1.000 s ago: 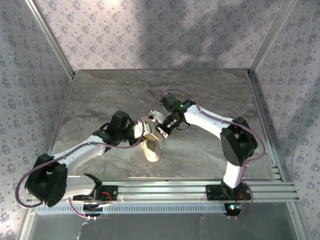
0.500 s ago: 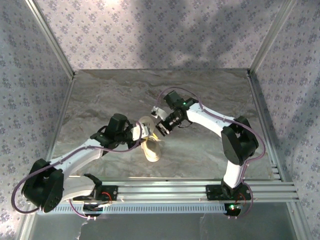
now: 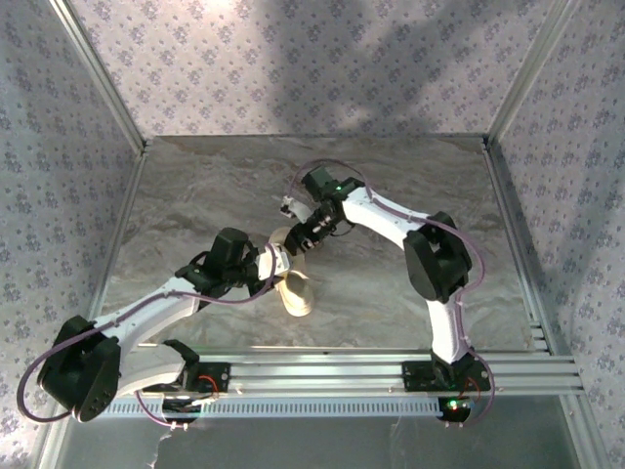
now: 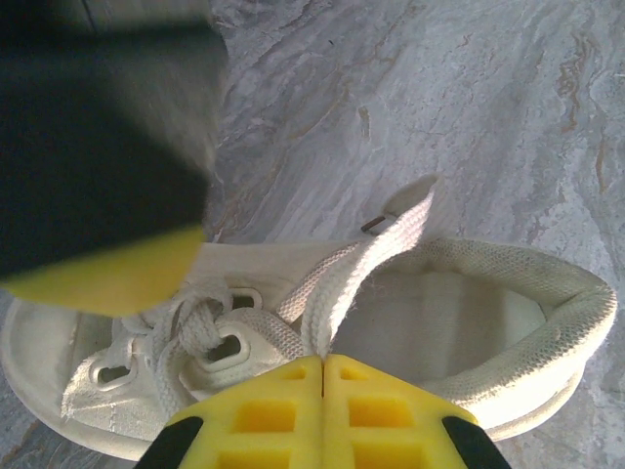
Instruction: Tie the shoes
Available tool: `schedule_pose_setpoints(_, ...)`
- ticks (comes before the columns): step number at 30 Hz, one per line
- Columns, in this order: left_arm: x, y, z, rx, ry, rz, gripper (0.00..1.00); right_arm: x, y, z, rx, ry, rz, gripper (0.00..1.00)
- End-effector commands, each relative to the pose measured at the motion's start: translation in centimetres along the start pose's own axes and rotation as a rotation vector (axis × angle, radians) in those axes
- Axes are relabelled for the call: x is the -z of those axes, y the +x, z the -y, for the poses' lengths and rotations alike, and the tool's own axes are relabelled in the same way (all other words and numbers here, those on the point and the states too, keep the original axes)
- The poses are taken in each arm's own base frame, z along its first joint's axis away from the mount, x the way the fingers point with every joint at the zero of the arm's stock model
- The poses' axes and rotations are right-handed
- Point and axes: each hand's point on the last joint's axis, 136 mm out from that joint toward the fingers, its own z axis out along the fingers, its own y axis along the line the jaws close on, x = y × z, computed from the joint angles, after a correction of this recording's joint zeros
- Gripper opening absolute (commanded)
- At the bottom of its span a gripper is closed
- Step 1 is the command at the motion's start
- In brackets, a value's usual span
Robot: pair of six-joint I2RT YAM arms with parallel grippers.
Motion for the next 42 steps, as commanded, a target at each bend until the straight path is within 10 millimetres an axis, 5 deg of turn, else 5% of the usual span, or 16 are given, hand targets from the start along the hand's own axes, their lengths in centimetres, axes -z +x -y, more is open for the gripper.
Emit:
schedule_pose_setpoints(1, 0.3, -0.5, 0.3, -0.010, -0.001, 0.025, 0.00, -0.9, 0.3, -0.3, -0.024, 0.011, -0.048, 0.43)
schedule_pose_setpoints(10, 0.3, -0.4, 0.3, -0.012, -0.002, 0.019, 0.00, -1.2, 0.1, -0.4, 0.000, 0.056, -0.056, 0.30)
schedule_pose_setpoints(17, 0.3, -0.2, 0.3, -0.010, -0.002, 0.007, 0.00, 0.5, -0.8, -1.3, 0.047, 0.077, 0.005, 0.09)
schedule_pose_setpoints(42, -0.8, -1.5, -2.8, 0.107, -0.089, 0.008, 0.00, 2.3, -1.1, -3.3, 0.146, 0.036, 0.141, 0.00)
